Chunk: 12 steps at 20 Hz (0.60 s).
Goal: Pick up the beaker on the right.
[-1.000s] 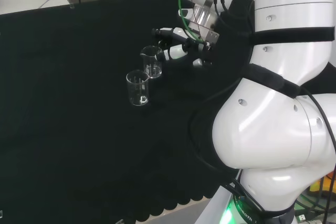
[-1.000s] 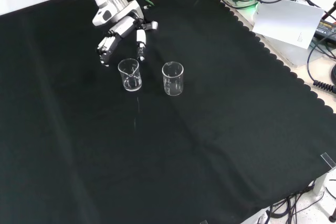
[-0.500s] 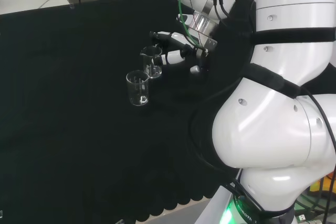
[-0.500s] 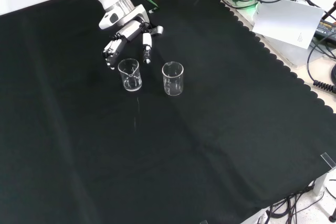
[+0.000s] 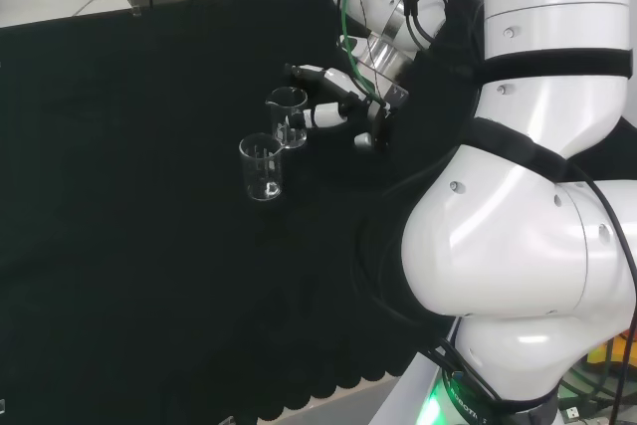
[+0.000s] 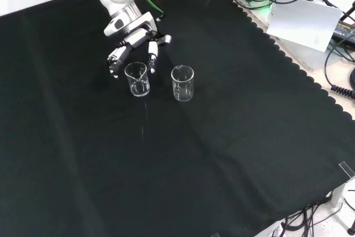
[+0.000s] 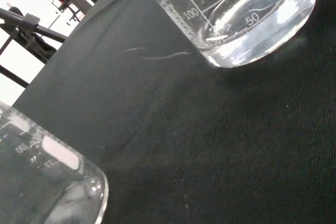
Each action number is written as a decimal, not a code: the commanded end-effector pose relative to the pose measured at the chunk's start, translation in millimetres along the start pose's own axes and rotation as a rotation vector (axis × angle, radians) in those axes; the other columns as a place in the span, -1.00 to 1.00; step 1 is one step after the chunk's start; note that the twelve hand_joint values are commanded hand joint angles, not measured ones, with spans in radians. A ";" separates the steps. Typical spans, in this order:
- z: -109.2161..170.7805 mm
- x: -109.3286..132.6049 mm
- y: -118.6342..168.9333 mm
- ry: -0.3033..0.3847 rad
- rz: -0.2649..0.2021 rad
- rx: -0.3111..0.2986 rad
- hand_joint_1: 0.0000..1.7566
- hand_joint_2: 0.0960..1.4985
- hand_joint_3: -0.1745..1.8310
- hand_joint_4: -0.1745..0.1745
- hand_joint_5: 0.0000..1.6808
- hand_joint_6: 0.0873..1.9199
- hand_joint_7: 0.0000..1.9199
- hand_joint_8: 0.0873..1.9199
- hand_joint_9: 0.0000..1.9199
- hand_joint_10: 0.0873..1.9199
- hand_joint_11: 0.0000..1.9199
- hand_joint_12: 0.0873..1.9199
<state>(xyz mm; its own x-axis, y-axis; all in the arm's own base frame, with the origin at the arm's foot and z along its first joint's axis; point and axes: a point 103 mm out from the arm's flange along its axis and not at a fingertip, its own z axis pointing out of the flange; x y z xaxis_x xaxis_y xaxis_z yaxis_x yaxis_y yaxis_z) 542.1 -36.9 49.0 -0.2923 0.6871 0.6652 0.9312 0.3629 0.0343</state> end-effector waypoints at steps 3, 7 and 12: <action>7.5 -7.2 7.7 0.035 -0.002 -0.047 -0.03 0.14 -1.00 -0.20 -0.43 -1.00 -0.75 -0.35 -0.56 -0.40 -0.88 0.43; 11.4 -7.7 11.1 0.058 -0.021 -0.033 -0.02 0.14 -1.00 -0.21 -0.40 -1.00 -0.71 -0.34 -0.53 -0.39 -0.87 0.43; 14.0 -4.0 14.8 0.068 -0.041 -0.018 -0.01 0.14 -1.00 -0.21 -0.38 -1.00 -0.70 -0.34 -0.51 -0.40 -0.86 0.42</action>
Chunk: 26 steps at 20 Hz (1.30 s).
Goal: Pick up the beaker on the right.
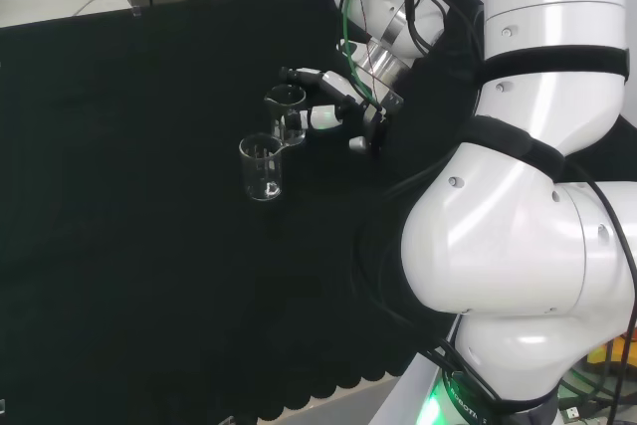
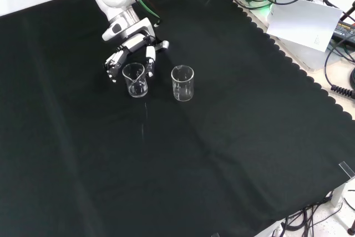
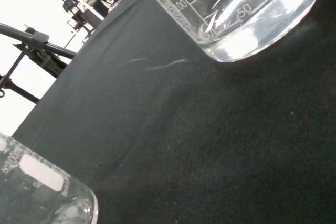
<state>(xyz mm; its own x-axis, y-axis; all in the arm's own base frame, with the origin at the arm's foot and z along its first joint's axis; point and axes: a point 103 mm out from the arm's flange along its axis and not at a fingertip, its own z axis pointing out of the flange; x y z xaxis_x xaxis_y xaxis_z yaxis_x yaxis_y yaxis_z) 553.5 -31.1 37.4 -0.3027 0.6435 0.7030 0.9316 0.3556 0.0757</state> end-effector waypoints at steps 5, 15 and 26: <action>8.0 4.6 3.0 0.020 -0.009 0.023 -0.02 0.14 -1.00 -0.21 -0.38 -1.00 -0.70 -0.34 -0.51 -0.41 -0.85 0.42; 8.5 7.6 4.2 -0.010 0.081 -0.051 -0.11 0.11 -1.00 -0.32 -0.40 -1.00 -0.73 -0.35 -0.50 -0.42 -0.85 0.42; 14.9 8.4 10.0 -0.014 0.112 -0.045 -0.11 0.12 -1.00 -0.39 -0.32 -0.97 -0.69 -0.31 -0.45 -0.41 -0.81 0.41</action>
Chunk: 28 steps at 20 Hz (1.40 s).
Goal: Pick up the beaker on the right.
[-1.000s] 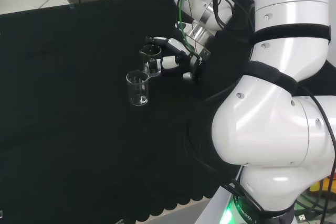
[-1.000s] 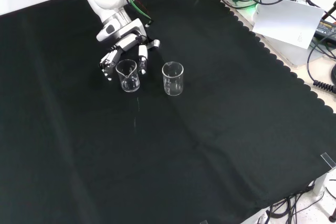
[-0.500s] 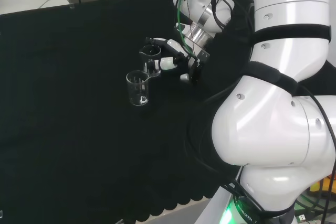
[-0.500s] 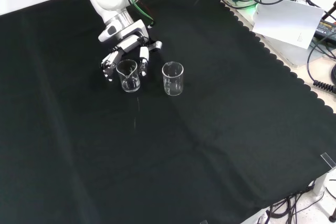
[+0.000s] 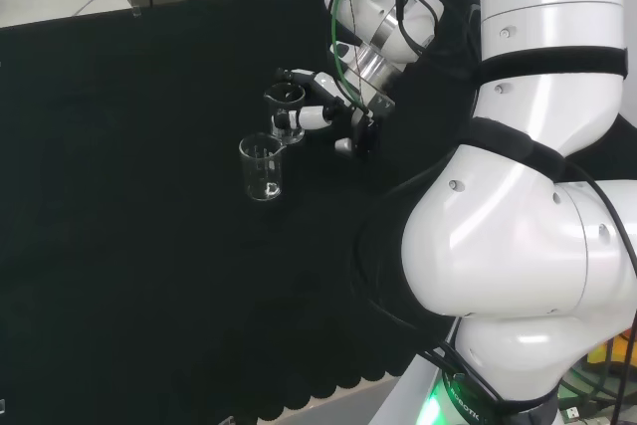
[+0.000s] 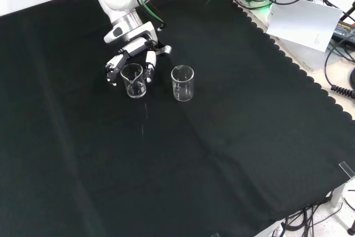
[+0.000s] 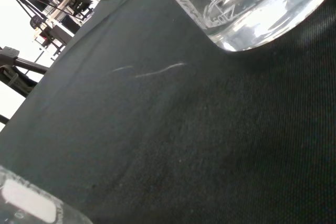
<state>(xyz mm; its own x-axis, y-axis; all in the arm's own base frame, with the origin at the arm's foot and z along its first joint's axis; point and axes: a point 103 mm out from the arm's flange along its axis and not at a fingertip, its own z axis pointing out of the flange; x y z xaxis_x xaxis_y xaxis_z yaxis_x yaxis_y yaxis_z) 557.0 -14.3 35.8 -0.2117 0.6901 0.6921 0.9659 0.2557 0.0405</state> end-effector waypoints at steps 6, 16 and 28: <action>-1.3 1.0 -3.4 -0.050 0.083 -0.106 0.17 0.33 -1.00 -0.16 0.03 -0.07 -0.27 -0.23 -0.08 -0.49 -0.36 0.22; -51.6 19.6 -12.4 -0.233 -0.011 -0.168 0.45 0.41 -1.00 -0.12 0.31 -0.12 0.46 -0.73 0.50 -0.51 0.39 -0.39; -107.8 56.9 -43.8 -0.316 -0.038 -0.011 0.36 0.41 -1.00 -0.93 0.44 -0.34 0.49 -0.03 0.66 -0.40 0.44 -0.28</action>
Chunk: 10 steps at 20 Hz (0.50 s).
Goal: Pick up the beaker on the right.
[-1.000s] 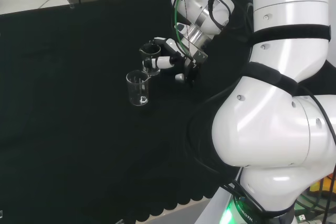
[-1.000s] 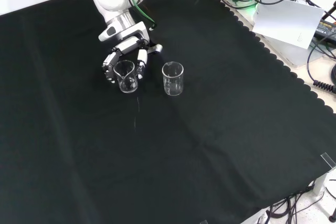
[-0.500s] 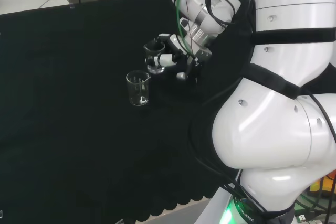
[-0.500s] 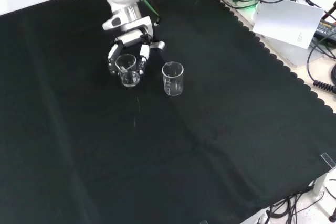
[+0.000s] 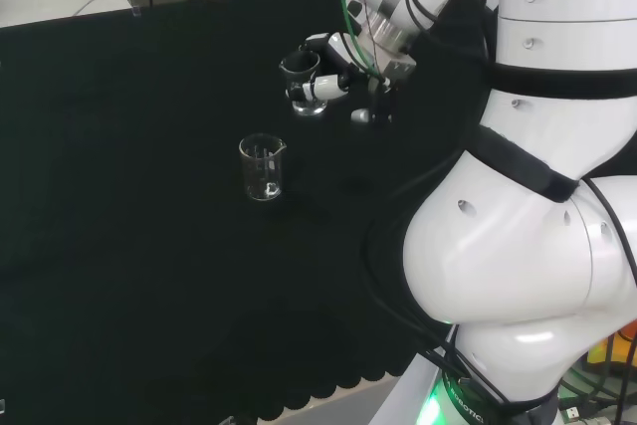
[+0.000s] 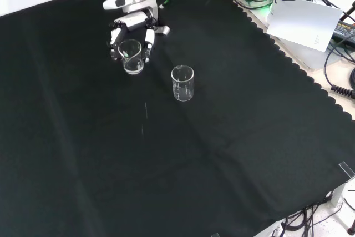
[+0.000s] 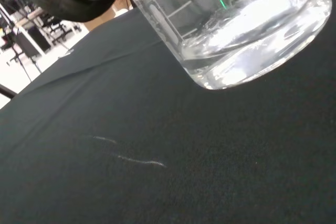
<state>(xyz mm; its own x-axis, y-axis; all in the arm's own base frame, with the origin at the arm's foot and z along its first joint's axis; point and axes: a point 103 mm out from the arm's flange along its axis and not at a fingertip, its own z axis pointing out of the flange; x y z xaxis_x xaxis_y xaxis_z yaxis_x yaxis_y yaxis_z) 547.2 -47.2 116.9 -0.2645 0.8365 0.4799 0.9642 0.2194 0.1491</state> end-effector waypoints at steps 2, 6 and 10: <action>-42.1 19.3 -34.7 -0.055 -0.025 0.119 0.36 0.41 -1.00 -0.93 0.44 -0.34 0.49 -0.01 0.66 -0.39 0.44 -0.28; -52.9 29.6 -53.7 -0.063 -0.032 0.139 0.36 0.42 -1.00 -0.95 0.43 -0.33 0.49 0.02 0.66 -0.38 0.44 -0.26; -54.5 45.2 -69.0 -0.080 -0.061 0.173 0.36 0.42 -1.00 -0.95 0.43 -0.33 0.48 0.03 0.66 -0.37 0.43 -0.26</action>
<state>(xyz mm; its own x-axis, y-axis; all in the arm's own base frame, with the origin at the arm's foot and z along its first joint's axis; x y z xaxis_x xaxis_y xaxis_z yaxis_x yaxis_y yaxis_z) 500.8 -57.4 166.8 -0.3084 0.8535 0.4199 0.9490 0.3062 0.0746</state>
